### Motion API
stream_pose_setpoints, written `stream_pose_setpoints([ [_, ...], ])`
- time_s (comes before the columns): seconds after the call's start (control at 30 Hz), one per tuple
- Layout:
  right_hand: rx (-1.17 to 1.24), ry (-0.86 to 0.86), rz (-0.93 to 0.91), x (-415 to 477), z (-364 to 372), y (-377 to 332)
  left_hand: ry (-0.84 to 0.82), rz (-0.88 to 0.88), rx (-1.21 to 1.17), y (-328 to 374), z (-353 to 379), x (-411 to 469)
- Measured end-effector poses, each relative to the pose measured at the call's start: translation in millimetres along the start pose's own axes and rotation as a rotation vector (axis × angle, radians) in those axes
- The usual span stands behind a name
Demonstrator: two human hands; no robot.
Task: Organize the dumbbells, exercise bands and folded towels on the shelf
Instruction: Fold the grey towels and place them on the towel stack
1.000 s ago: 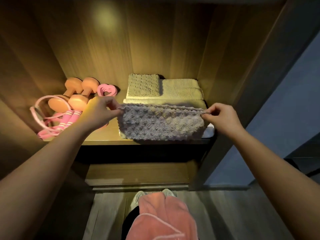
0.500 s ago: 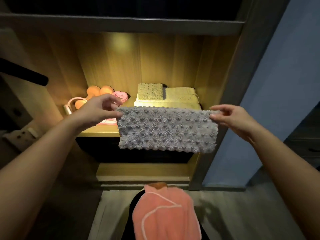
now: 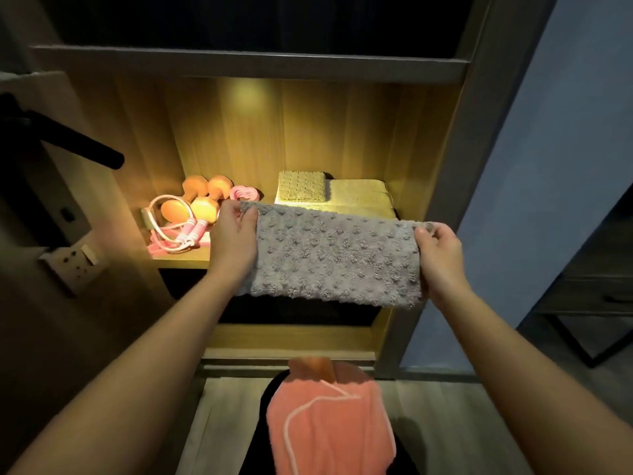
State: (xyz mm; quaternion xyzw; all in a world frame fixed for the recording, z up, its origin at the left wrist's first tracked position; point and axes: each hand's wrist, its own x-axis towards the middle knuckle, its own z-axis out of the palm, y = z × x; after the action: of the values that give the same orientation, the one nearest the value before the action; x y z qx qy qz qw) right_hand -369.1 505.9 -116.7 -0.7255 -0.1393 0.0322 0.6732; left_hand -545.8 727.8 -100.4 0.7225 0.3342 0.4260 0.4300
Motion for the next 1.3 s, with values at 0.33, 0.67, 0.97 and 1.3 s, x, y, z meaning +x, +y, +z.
stream_pose_setpoints([
  [0.33, -0.293, 0.047, -0.153, 46, 23, 37, -0.051, -0.046, 0.192, -50, 39, 25],
  [0.67, -0.480, -0.035, -0.043, 146, 78, 75, -0.093, -0.099, 0.351, -98, 101, 115],
  [0.97, -0.716, -0.119, 0.002, 227, 124, 99, -0.197, -0.127, 0.571, -130, 143, 188],
  [1.3, -0.986, -0.121, 0.007, 232, 142, 121, -0.205, 0.112, 0.955, -128, 159, 193],
])
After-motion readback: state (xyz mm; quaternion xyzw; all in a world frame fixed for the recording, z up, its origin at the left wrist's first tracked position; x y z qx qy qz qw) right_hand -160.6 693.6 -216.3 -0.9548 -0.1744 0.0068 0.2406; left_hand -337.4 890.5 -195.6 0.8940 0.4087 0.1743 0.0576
